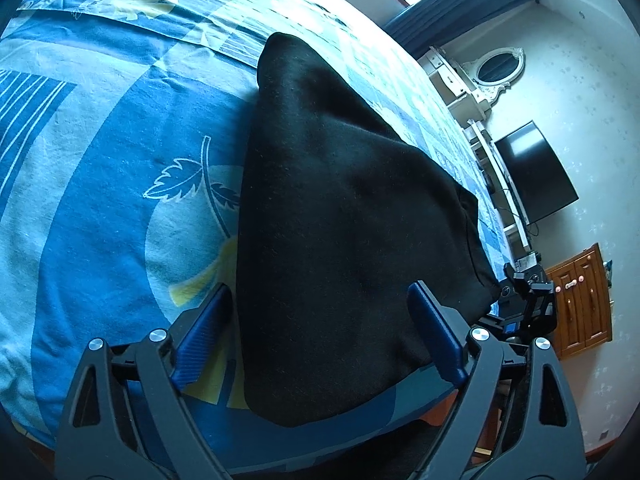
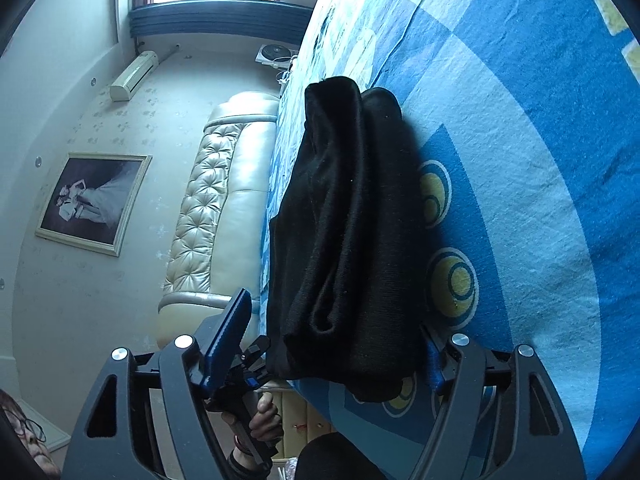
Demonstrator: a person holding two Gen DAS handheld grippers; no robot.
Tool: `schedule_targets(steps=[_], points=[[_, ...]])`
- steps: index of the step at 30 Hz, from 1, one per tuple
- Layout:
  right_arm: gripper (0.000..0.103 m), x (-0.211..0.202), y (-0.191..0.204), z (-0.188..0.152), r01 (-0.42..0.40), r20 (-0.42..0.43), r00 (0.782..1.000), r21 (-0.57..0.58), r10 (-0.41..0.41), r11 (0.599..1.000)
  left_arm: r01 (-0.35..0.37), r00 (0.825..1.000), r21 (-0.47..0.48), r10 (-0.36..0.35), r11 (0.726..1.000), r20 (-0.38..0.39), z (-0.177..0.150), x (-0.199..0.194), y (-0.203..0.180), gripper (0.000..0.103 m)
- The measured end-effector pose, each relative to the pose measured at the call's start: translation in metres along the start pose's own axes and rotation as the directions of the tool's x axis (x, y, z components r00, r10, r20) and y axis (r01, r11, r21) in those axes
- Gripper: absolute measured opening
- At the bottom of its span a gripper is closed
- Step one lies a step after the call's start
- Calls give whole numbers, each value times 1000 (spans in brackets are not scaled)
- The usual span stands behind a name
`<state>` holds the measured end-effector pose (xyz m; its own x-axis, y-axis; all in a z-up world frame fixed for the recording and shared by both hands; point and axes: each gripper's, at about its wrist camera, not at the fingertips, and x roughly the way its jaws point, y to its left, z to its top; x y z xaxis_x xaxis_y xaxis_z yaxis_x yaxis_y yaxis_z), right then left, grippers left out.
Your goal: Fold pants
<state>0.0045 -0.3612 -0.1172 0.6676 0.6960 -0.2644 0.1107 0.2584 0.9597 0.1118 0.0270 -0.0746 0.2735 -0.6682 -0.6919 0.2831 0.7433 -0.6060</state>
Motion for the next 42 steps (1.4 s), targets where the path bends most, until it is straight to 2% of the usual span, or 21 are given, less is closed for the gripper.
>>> schedule_targets(steps=[7, 12, 21, 24, 26, 28, 31, 35, 36, 38, 39, 42], points=[[72, -13, -8, -2, -40, 11, 999, 48, 39, 998, -54, 999, 15, 54, 998, -8, -6, -3, -9, 89], [72, -21, -10, -3, -40, 18, 999, 71, 39, 997, -124, 992, 32, 124, 992, -4, -14, -9, -16, 89], [72, -47, -7, -14, 18, 28, 999, 72, -20, 997, -254, 967, 88, 252, 963, 34, -32, -27, -34, 89], [72, -56, -4, -19, 80, 41, 996, 69, -83, 994, -299, 954, 117, 294, 947, 60, -39, -33, -43, 89], [72, -58, -1, -20, 133, 42, 990, 55, -136, 990, -341, 939, 133, 332, 930, 91, -44, -40, -48, 89], [76, -58, 6, -26, 215, 44, 976, 19, -215, 977, -366, 929, 141, 352, 920, 116, -50, -46, -53, 89], [79, -58, 15, -36, 344, 62, 938, -57, -341, 937, -386, 919, 123, 369, 914, 141, -55, -55, -56, 89], [80, -53, 27, -48, 462, 110, 886, -130, -451, 877, -442, 888, 117, 416, 889, 194, -65, -65, -62, 90], [80, -51, 31, -52, 504, 131, 863, -153, -488, 850, -454, 882, 122, 426, 882, 204, -67, -67, -64, 90], [81, -49, 37, -58, 553, 162, 832, -184, -530, 812, -482, 866, 140, 446, 865, 228, -70, -69, -68, 90], [81, -47, 40, -61, 588, 183, 808, -200, -560, 784, -492, 860, 148, 452, 858, 238, -72, -69, -70, 90], [82, -43, 48, -69, 663, 228, 749, -237, -622, 710, -505, 850, 151, 459, 850, 261, -75, -72, -75, 93]])
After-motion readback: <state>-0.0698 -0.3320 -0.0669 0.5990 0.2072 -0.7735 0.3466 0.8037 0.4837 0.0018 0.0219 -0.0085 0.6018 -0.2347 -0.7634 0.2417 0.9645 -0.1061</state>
